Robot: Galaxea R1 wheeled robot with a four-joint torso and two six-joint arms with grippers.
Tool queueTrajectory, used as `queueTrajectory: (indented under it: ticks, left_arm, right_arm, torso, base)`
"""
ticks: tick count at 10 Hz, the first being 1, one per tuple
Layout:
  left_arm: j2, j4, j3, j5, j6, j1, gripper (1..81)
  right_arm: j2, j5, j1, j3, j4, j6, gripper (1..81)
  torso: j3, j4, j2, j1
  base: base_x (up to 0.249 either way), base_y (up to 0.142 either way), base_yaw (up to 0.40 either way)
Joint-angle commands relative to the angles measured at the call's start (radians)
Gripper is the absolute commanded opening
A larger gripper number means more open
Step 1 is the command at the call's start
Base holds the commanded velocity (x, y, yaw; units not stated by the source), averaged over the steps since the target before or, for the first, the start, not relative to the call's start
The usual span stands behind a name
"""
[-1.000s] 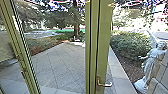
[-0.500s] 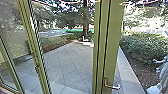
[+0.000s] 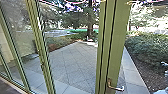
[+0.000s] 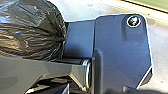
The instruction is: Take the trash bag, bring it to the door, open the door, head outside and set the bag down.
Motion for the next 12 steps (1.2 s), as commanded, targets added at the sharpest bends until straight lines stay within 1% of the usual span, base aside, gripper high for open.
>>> queueTrajectory:
  ticks: [1, 8, 9, 10, 12]
  left_arm:
    - [-0.004, 0.009, 0.003, 0.034, 0.006, -0.064, 1.0]
    - [0.006, -0.004, 0.002, 0.037, -0.002, -0.068, 1.0]
    - [-0.004, -0.003, 0.008, 0.063, -0.002, -0.067, 1.0]
    - [-0.019, -0.003, 0.032, 0.076, -0.003, -0.067, 1.0]
    - [-0.075, -0.004, 0.126, 0.076, -0.006, -0.064, 1.0]
  right_arm:
    - [0.012, -0.065, 0.039, 0.011, -0.01, -0.002, 81.1]
    - [0.01, -0.065, 0.038, 0.011, -0.002, 0.002, 81.1]
    - [0.003, -0.063, 0.039, 0.023, 0.0, -0.002, 81.1]
    - [-0.016, -0.063, 0.038, 0.059, 0.0, -0.002, 81.1]
    - [-0.093, -0.062, 0.032, 0.187, 0.003, 0.004, 81.1]
  torso:
    - [0.0, 0.0, 0.0, 0.0]
    - [0.0, 0.0, 0.0, 0.0]
    - [0.0, 0.0, 0.0, 0.0]
    - [0.0, 0.0, 0.0, 0.0]
    - [0.0, 0.0, 0.0, 0.0]
  base:
    - [0.0, 0.0, 0.0]
    - [0.0, 0.0, 0.0]
    - [0.0, 0.0, 0.0]
    - [0.0, 0.0, 0.0]
    - [0.0, 0.0, 0.0]
